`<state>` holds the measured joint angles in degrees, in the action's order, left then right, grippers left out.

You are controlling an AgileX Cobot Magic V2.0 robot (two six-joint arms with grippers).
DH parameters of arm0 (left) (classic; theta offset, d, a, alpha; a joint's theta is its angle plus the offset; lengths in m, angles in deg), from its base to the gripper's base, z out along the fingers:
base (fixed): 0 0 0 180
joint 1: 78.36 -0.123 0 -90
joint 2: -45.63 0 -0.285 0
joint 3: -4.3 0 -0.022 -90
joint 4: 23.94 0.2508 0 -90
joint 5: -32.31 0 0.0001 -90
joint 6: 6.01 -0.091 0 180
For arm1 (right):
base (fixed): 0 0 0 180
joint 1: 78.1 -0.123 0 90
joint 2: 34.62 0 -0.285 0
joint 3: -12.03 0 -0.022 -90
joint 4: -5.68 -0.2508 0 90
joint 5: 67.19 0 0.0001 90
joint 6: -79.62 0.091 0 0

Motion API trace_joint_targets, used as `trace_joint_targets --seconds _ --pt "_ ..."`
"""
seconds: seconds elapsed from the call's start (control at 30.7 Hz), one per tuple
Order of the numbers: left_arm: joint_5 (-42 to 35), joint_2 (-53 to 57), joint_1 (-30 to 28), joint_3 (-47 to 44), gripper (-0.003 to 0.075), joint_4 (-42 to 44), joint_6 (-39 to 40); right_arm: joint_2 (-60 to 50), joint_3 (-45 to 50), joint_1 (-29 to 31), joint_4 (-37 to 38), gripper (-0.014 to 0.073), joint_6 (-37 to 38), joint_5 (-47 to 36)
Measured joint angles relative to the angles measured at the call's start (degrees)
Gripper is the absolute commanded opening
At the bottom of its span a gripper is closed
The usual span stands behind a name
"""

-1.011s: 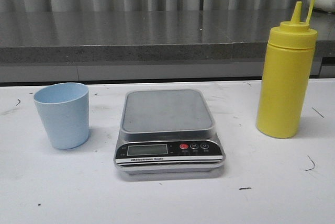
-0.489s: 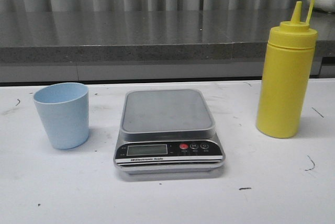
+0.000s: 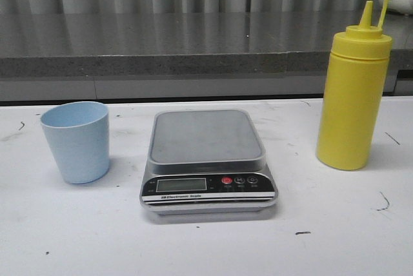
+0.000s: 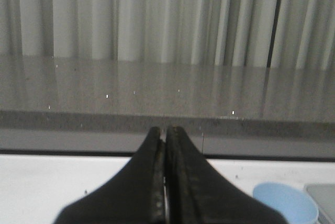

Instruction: Pour seasoning into cup on scale with both arms

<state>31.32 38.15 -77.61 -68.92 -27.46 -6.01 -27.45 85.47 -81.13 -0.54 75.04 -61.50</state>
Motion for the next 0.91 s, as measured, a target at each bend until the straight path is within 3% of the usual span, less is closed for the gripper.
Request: trace_joint_targets --seconds 0.16,0.36,0.55,0.62,0.72,0.82,0.91 --pt "1.00 -3.89 0.00 11.88 -0.0019 0.25 0.00 3.66 -11.71 0.00 -0.25 -0.0113 0.00 4.60" --pt "12.82 -16.73 0.00 23.92 -0.0020 0.87 0.00 17.75 -21.33 0.00 -0.74 -0.0113 0.00 12.40" --pt "17.30 -24.66 0.00 27.08 -0.0019 0.52 0.00 23.93 -23.67 0.00 -3.03 -0.0103 0.00 13.09" --pt "17.52 -24.93 0.00 27.08 -0.0010 -0.50 0.00 24.07 -23.77 0.00 -3.18 -0.0037 0.00 13.19" --pt "17.52 -24.93 0.00 27.08 0.0128 -1.03 0.00 24.07 -23.77 0.00 -3.18 0.0161 0.00 13.19" --pt "17.52 -24.93 0.00 27.08 0.0438 -1.17 0.00 24.07 -23.77 0.00 -3.18 0.0440 0.00 13.19" --pt "17.52 -24.93 0.00 27.08 0.0687 -1.17 0.00 24.07 -23.77 0.00 -3.18 0.0578 0.00 13.19"
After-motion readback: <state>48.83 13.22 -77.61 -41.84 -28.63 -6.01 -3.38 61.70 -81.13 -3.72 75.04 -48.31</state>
